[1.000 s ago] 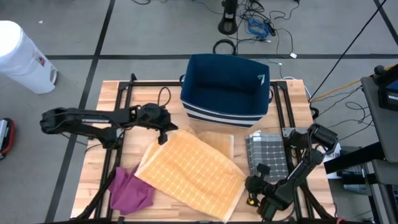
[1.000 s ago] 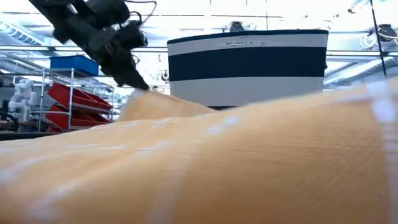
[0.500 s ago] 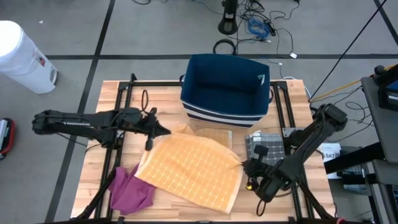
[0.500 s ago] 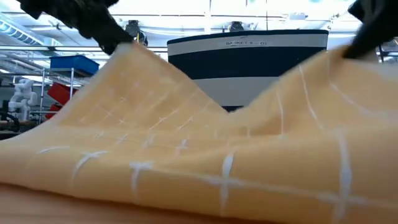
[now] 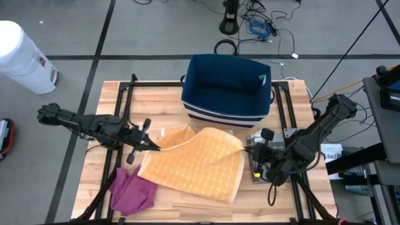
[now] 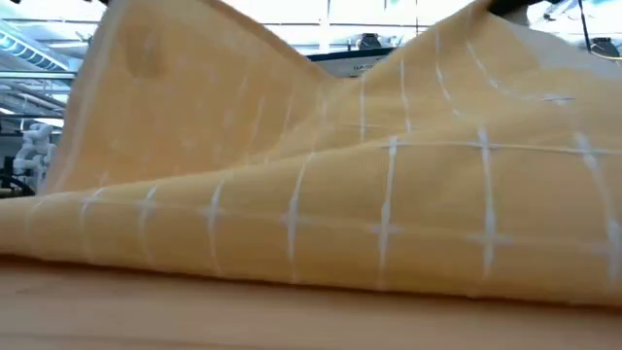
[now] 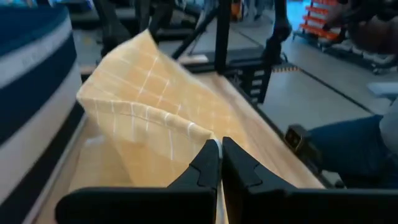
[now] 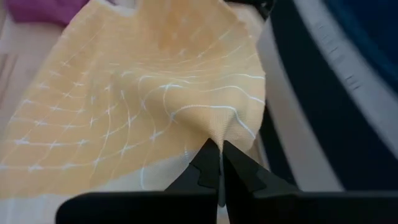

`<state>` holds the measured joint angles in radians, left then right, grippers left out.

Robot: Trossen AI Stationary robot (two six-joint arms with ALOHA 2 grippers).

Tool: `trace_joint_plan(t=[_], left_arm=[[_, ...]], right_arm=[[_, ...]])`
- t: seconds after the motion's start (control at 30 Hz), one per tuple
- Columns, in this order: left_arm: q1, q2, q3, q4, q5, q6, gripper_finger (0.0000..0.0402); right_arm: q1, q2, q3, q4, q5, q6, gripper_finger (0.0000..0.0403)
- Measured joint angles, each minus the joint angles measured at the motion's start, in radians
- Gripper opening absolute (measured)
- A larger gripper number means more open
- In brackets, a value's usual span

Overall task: Fold towel
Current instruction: Fold the orange patterned towel

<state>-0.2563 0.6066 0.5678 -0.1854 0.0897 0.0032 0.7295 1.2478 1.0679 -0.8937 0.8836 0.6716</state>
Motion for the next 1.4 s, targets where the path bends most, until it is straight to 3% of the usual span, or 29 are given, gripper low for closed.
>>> trace_joint_plan(t=[0.23,0.43,0.73,1.03,1.4], left_arm=[[-0.089,-0.047,0.0,-0.078,-0.272,0.002,0.0003],[-0.123,-0.043,0.0,-0.098,-0.294,-0.012,0.0003],[-0.207,-0.053,0.015,-0.015,-0.303,0.081,0.0003],[-0.231,-0.052,0.082,-0.037,-0.52,0.14,0.0003],[-0.23,0.009,0.086,-0.313,-0.734,-0.054,0.0003]], right_arm=[[-0.1,-0.046,0.0,0.009,-0.06,-0.041,0.0],[-0.202,-0.02,0.0,0.078,-0.132,-0.185,0.0],[-0.347,0.045,0.0,0.048,-0.177,-0.262,0.0],[-0.47,0.149,0.001,0.037,-0.195,-0.354,0.0],[-0.549,0.26,0.003,0.03,-0.193,-0.37,0.0002]])
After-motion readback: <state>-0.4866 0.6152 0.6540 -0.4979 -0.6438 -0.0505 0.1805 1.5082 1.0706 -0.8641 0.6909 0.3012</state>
